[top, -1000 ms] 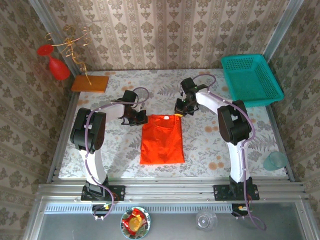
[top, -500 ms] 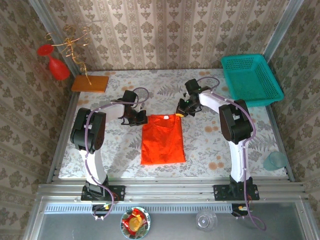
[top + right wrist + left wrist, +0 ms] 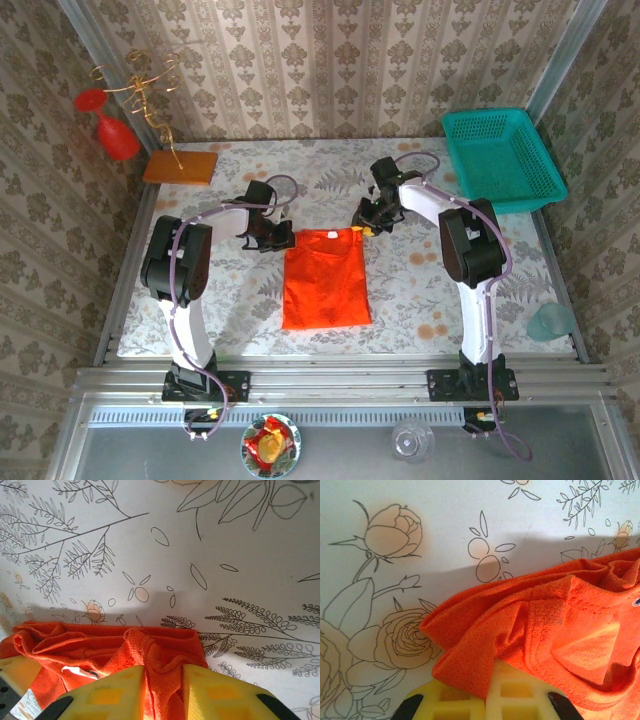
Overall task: Fold the inside-out t-shirt
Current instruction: Fold the T-shirt at the center of the table.
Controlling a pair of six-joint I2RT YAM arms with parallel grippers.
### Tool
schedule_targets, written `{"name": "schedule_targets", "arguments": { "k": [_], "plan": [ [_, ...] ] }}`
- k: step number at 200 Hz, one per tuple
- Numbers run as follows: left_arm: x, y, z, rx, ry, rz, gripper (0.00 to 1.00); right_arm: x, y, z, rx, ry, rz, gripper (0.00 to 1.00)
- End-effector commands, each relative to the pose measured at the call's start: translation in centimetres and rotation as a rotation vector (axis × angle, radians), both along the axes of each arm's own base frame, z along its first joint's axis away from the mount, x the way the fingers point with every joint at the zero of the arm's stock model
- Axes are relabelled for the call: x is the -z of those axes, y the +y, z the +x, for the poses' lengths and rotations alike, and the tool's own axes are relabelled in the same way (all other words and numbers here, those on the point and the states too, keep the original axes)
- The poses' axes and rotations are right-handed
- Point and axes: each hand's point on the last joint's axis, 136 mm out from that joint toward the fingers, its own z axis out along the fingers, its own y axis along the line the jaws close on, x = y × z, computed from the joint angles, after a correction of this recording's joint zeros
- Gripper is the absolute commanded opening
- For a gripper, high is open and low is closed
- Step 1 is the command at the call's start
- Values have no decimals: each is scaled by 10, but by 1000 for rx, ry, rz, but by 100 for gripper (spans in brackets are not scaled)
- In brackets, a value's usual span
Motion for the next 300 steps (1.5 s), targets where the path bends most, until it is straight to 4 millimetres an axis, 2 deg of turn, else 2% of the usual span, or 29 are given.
{"name": "schedule_targets", "arguments": {
  "k": [1,42,82,108,162,178,213,256,278,300],
  "plan": [
    [3,8,-10,5,39,31,0,-19,-2,-3,-25,-26,-38,28],
    [3,8,-10,4,40,31,0,-6,-9,-7,-40,-7,-111,31],
    [3,7,-8,7,39,30,0,12,-5,-13,-82,35,-156,38],
    [2,6,-7,8,38,32,0,21,-1,-16,-96,57,-173,39],
    [3,6,-8,9,40,36,0,37,-6,-23,-117,85,-271,41],
    [3,7,-8,10,39,36,0,38,-3,-23,-116,83,-253,39],
    [3,6,-7,8,37,33,0,36,8,-20,-111,73,-198,26],
    [-1,5,-3,6,23,30,0,31,10,-15,-103,56,-179,10],
    [-5,4,2,5,2,27,0,19,8,-8,-81,6,-167,5],
    [-19,3,14,9,-47,23,0,-5,7,7,-50,-92,-118,0]
  ]
}}
